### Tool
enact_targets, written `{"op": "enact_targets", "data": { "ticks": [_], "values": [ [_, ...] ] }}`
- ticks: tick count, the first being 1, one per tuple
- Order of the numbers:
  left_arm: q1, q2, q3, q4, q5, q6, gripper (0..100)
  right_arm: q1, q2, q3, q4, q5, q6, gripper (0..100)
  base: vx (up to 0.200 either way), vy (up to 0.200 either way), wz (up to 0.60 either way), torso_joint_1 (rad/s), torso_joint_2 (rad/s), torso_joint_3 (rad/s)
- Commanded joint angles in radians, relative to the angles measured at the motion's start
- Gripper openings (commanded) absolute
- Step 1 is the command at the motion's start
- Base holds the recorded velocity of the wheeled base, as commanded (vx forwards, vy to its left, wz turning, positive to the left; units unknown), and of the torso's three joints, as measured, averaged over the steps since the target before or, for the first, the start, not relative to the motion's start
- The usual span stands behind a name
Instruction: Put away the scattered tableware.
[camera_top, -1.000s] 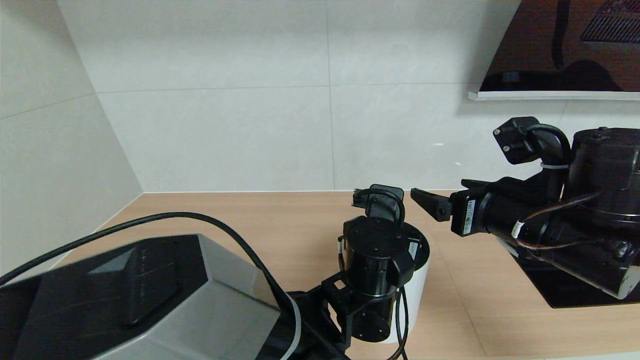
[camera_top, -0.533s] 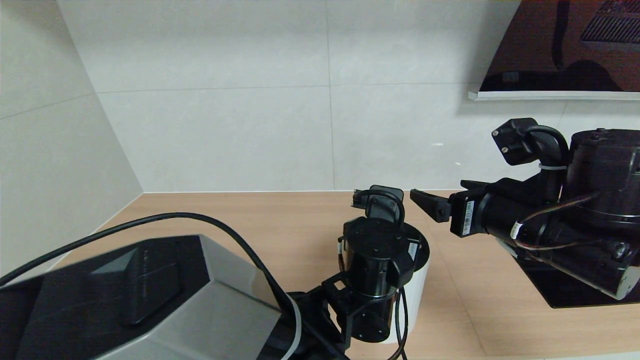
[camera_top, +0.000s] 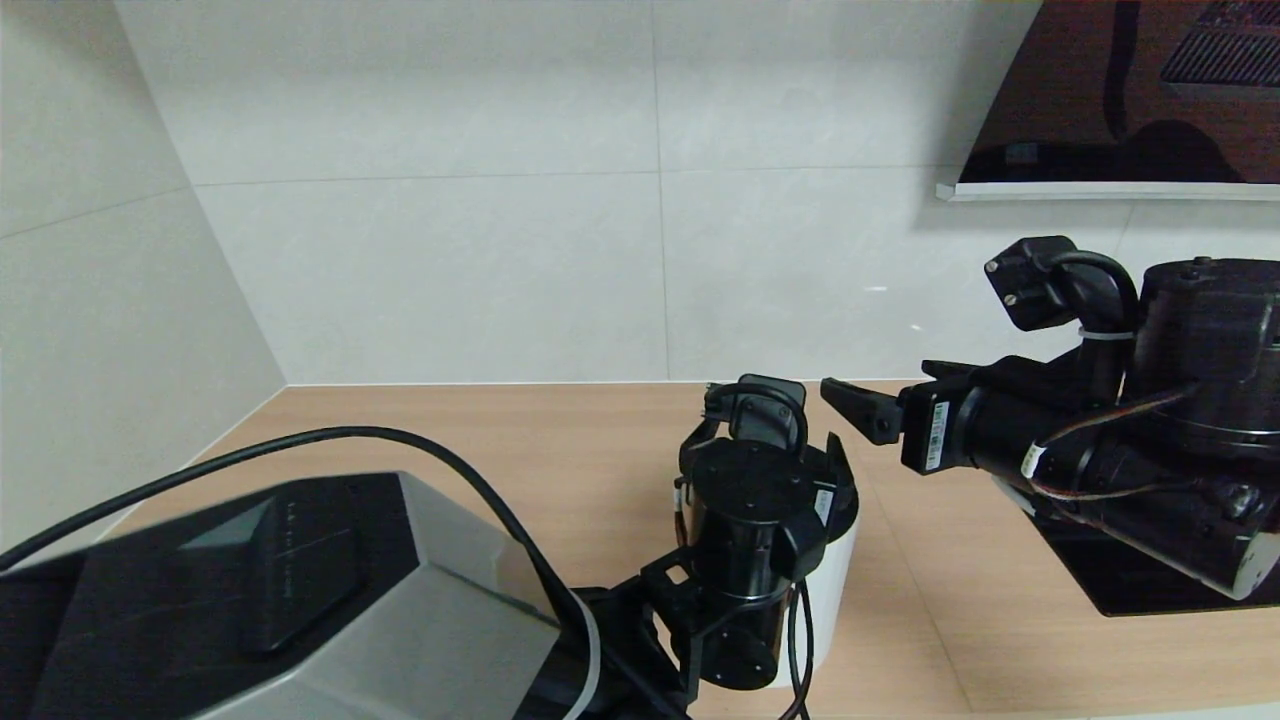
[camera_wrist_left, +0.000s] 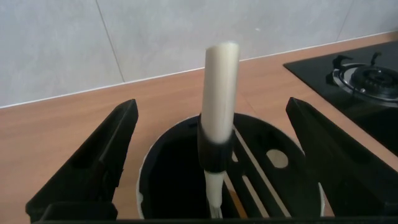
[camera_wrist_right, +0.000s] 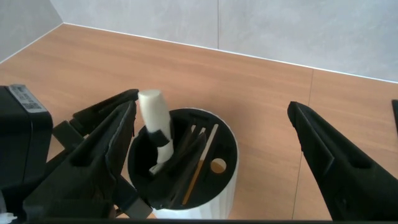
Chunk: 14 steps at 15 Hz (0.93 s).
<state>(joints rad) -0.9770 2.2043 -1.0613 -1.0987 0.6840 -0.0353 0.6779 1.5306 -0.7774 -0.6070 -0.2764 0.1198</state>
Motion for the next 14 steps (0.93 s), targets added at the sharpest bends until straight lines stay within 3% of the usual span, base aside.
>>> {"op": "enact_targets", "data": {
  "ticks": [1, 4, 7, 8, 10, 13, 14],
  "values": [
    [-0.003, -0.018, 0.014, -0.006, 0.0, -0.001, 100, 0.0, 0.0, 0.0, 0.0, 0.0, 0.0, 100, 0.0, 0.0, 0.0, 0.0, 0.0, 0.0],
    [-0.009, -0.155, 0.129, -0.033, -0.069, -0.001, 100, -0.006, -0.001, 0.001, 0.0, 0.0, 0.0, 100, 0.0, 0.0, 0.0, 0.0, 0.0, 0.0],
    [0.023, -0.33, 0.299, -0.035, -0.262, -0.005, 100, -0.008, -0.014, 0.0, -0.002, 0.0, 0.0, 100, 0.0, 0.0, 0.0, 0.0, 0.0, 0.0],
    [0.06, -0.382, 0.328, -0.033, -0.294, -0.006, 100, -0.012, -0.032, 0.0, -0.004, -0.001, 0.001, 100, 0.0, 0.0, 0.0, 0.0, 0.0, 0.0],
    [0.144, -0.486, 0.374, -0.03, -0.304, -0.006, 100, -0.034, -0.076, 0.003, -0.004, -0.001, 0.001, 100, 0.0, 0.0, 0.0, 0.0, 0.0, 0.0],
    [0.274, -0.725, 0.547, -0.009, -0.376, -0.006, 100, -0.086, -0.135, 0.02, -0.004, 0.0, 0.003, 100, 0.0, 0.0, 0.0, 0.0, 0.0, 0.0],
    [0.324, -0.821, 0.595, 0.042, -0.406, -0.006, 100, -0.123, -0.136, 0.041, -0.005, -0.001, 0.006, 100, 0.0, 0.0, 0.0, 0.0, 0.0, 0.0]
  ]
}}
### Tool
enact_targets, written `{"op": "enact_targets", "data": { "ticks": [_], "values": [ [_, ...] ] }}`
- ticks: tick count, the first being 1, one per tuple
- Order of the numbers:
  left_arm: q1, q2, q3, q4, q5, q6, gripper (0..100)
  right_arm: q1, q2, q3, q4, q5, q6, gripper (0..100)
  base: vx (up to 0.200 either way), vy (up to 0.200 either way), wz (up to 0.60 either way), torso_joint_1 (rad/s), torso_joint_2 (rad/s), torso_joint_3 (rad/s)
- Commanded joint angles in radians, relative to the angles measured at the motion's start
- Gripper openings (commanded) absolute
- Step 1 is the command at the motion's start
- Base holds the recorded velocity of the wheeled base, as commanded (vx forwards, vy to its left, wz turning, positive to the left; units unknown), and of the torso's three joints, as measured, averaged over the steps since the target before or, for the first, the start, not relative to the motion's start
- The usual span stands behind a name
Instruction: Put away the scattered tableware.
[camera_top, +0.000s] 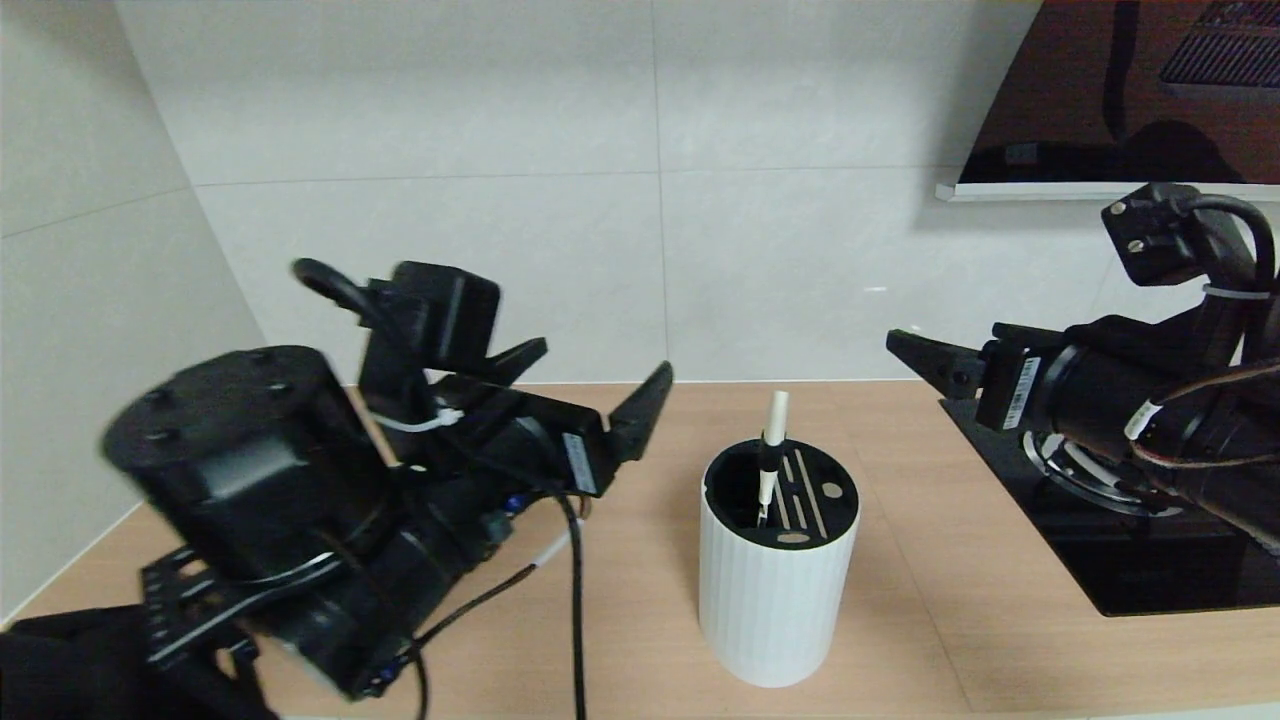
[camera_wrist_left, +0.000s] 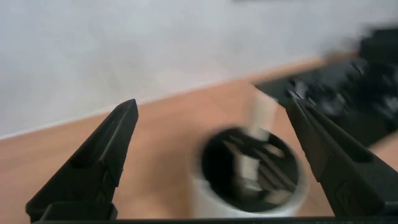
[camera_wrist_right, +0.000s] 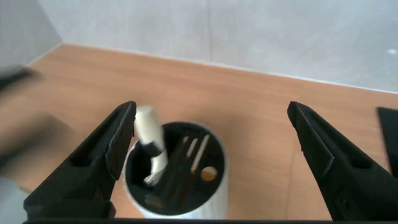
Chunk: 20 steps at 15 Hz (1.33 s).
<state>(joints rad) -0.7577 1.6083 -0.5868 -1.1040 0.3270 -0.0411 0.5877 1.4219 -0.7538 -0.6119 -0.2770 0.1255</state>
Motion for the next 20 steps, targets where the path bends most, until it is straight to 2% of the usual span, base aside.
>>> {"op": "enact_targets", "data": {
  "ticks": [1, 2, 3, 4, 5, 6, 8, 9, 10, 11, 12, 14, 15, 16, 17, 18, 19, 20],
  "values": [
    [0.152, -0.317, 0.165, 0.112, -0.063, 0.0, 100, -0.074, -0.041, 0.048, -0.006, -0.002, 0.0, 100, 0.0, 0.0, 0.0, 0.0, 0.0, 0.0],
    [0.196, -0.4, 0.203, 0.171, -0.071, -0.002, 100, -0.112, -0.067, 0.083, -0.014, -0.004, 0.0, 100, 0.0, 0.0, 0.0, 0.0, 0.0, 0.0],
    [0.213, -0.433, 0.22, 0.197, -0.075, -0.002, 100, -0.134, -0.083, 0.105, -0.019, -0.004, 0.002, 100, 0.0, 0.0, 0.0, 0.0, 0.0, 0.0],
    [0.264, -0.553, 0.272, 0.27, -0.086, -0.003, 100, -0.193, -0.15, 0.174, -0.046, -0.004, 0.002, 100, 0.0, 0.0, 0.0, 0.0, 0.0, 0.0],
    [0.282, -0.622, 0.291, 0.309, -0.088, -0.002, 100, -0.221, -0.198, 0.214, -0.069, -0.004, 0.002, 100, 0.0, 0.0, 0.0, 0.0, 0.0, 0.0],
    [0.296, -0.765, 0.309, 0.397, -0.088, 0.003, 100, -0.261, -0.308, 0.284, -0.104, -0.002, -0.003, 100, 0.0, 0.0, 0.0, 0.0, 0.0, 0.0],
    [0.324, -0.989, 0.3, 0.601, -0.086, 0.012, 100, -0.275, -0.515, 0.353, -0.097, 0.002, -0.021, 100, 0.0, 0.0, 0.0, 0.0, 0.0, 0.0],
    [0.388, -1.116, 0.283, 0.747, -0.091, 0.032, 100, -0.281, -0.633, 0.376, -0.078, -0.005, -0.067, 100, 0.0, 0.0, 0.0, 0.0, 0.0, 0.0],
    [0.42, -1.216, 0.259, 0.86, -0.102, 0.049, 100, -0.296, -0.735, 0.384, -0.037, -0.008, -0.106, 100, 0.0, 0.0, 0.0, 0.0, 0.0, 0.0],
    [0.42, -1.216, 0.259, 0.86, -0.102, 0.049, 100, -0.296, -0.735, 0.384, -0.037, -0.008, -0.106, 100, 0.0, 0.0, 0.0, 0.0, 0.0, 0.0],
    [0.538, -1.378, 0.177, 1.049, -0.166, 0.072, 100, -0.322, -0.965, 0.367, 0.164, -0.01, -0.19, 100, 0.0, 0.0, 0.0, 0.0, 0.0, 0.0],
    [0.595, -1.498, 0.074, 1.216, -0.221, 0.073, 100, -0.385, -1.163, 0.332, 0.402, -0.001, -0.207, 100, 0.0, 0.0, 0.0, 0.0, 0.0, 0.0],
    [0.615, -1.515, 0.039, 1.265, -0.212, 0.07, 100, -0.407, -1.233, 0.317, 0.498, 0.001, -0.208, 100, 0.0, 0.0, 0.0, 0.0, 0.0, 0.0],
    [0.629, -1.513, 0.022, 1.265, -0.178, 0.067, 100, -0.42, -1.292, 0.306, 0.567, 0.002, -0.208, 100, 0.0, 0.0, 0.0, 0.0, 0.0, 0.0],
    [0.636, -1.513, 0.01, 1.251, -0.125, 0.072, 100, -0.427, -1.324, 0.307, 0.594, -0.005, -0.208, 100, 0.0, 0.0, 0.0, 0.0, 0.0, 0.0],
    [0.663, -1.513, 0.007, 1.247, -0.103, 0.081, 100, -0.436, -1.321, 0.311, 0.59, -0.008, -0.205, 100, 0.0, 0.0, 0.0, 0.0, 0.0, 0.0],
    [0.722, -1.538, 0.007, 1.247, -0.109, 0.092, 100, -0.456, -1.321, 0.309, 0.589, -0.008, -0.202, 100, 0.0, 0.0, 0.0, 0.0, 0.0, 0.0],
    [0.722, -1.538, 0.007, 1.247, -0.109, 0.092, 100, -0.456, -1.321, 0.309, 0.589, -0.008, -0.202, 100, 0.0, 0.0, 0.0, 0.0, 0.0, 0.0]
  ]
}}
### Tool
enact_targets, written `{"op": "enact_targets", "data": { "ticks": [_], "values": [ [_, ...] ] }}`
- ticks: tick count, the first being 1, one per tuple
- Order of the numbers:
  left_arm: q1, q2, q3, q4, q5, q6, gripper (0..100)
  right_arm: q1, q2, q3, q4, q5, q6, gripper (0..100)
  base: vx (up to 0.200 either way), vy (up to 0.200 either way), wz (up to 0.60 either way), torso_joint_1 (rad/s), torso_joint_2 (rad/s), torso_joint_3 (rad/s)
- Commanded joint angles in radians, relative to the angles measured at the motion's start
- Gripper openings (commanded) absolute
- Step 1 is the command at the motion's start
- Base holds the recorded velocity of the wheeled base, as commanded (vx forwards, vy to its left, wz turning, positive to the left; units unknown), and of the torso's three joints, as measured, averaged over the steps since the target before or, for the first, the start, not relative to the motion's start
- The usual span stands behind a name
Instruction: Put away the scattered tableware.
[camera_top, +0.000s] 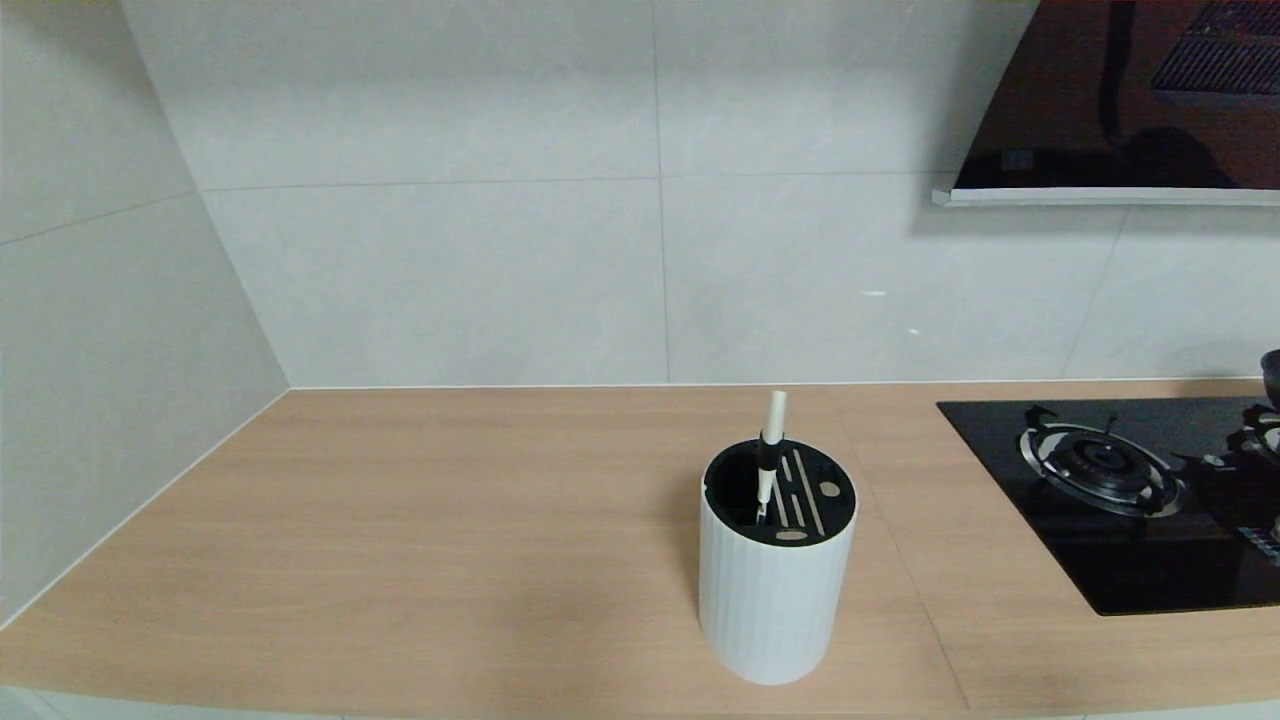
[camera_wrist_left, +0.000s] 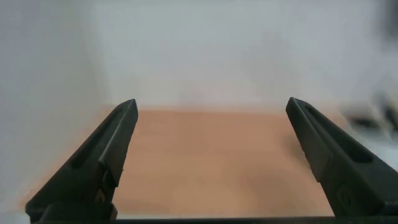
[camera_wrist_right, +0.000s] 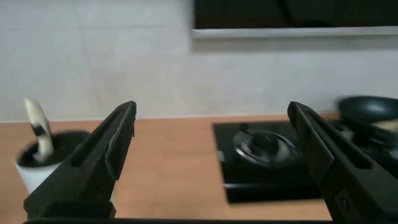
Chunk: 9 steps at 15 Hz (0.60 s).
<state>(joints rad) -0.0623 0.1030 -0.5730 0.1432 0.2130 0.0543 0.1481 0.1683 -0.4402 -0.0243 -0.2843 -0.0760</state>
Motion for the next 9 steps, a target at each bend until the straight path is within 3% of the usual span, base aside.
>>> {"op": "enact_targets", "data": {
  "ticks": [1, 3, 6, 9],
  "values": [
    [0.067, -0.103, 0.048, 0.029, -0.05, 0.067, 100, -0.099, -0.084, -0.002, 0.006, 0.013, -0.002, 100, 0.0, 0.0, 0.0, 0.0, 0.0, 0.0],
    [0.067, -0.103, 0.102, 0.032, -0.03, 0.015, 100, -0.154, -0.141, 0.057, 0.027, 0.074, -0.004, 100, 0.0, 0.0, 0.0, 0.0, 0.0, 0.0],
    [0.067, -0.103, 0.271, 0.006, -0.037, 0.016, 100, -0.156, -0.167, 0.25, -0.005, 0.142, -0.002, 100, 0.0, 0.0, 0.0, 0.0, 0.0, 0.0],
    [0.067, -0.103, 0.49, -0.191, -0.089, 0.018, 100, -0.156, -0.167, 0.428, -0.095, 0.237, 0.001, 100, 0.0, 0.0, 0.0, 0.0, 0.0, 0.0]
  ]
}}
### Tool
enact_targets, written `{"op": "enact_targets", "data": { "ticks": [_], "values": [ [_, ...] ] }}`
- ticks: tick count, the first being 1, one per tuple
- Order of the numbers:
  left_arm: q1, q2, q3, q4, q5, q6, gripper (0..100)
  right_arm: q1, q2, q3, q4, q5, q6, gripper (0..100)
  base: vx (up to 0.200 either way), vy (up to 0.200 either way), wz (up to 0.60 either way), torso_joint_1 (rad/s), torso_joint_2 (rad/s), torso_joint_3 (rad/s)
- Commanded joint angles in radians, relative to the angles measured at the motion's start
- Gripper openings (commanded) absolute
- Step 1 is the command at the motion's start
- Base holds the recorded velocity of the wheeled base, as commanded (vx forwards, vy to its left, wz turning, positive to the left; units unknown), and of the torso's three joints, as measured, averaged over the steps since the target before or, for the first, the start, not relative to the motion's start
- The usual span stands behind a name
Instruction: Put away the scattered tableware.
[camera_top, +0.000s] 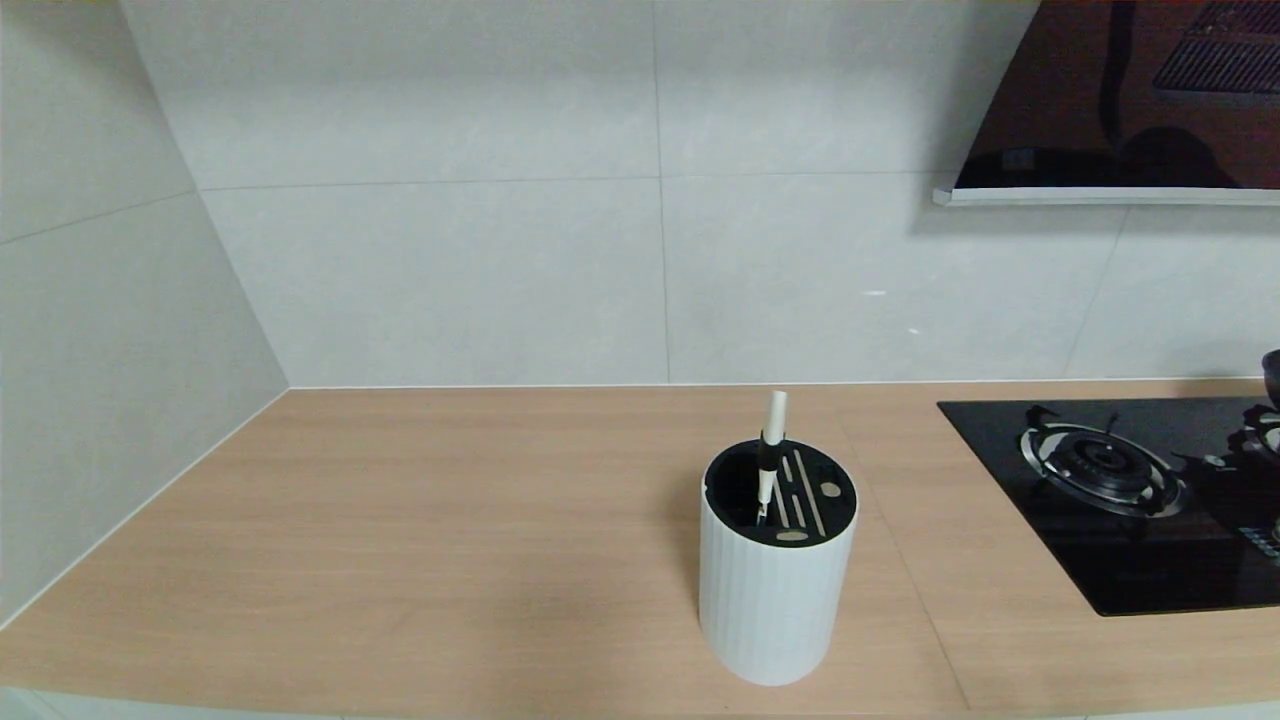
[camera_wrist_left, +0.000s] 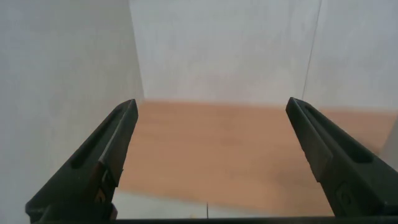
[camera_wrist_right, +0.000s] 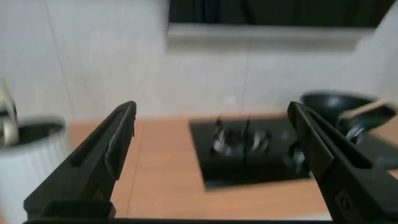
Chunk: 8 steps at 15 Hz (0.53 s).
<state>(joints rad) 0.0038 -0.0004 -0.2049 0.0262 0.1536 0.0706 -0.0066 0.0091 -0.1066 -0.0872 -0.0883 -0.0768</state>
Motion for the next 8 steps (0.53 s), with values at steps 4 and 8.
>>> {"op": "enact_targets", "data": {
  "ticks": [4, 8],
  "values": [
    [0.001, 0.0, 0.205, -0.055, -0.111, 0.003, 100, 0.0, -0.008, 0.105, 0.096, 0.07, 0.006, 100, 0.0, 0.0, 0.0, 0.0, 0.0, 0.0],
    [-0.007, 0.005, 0.203, -0.012, -0.232, -0.032, 100, 0.0, -0.006, 0.107, 0.087, 0.073, 0.065, 100, 0.0, 0.0, 0.0, 0.0, 0.0, 0.0]
  ]
}}
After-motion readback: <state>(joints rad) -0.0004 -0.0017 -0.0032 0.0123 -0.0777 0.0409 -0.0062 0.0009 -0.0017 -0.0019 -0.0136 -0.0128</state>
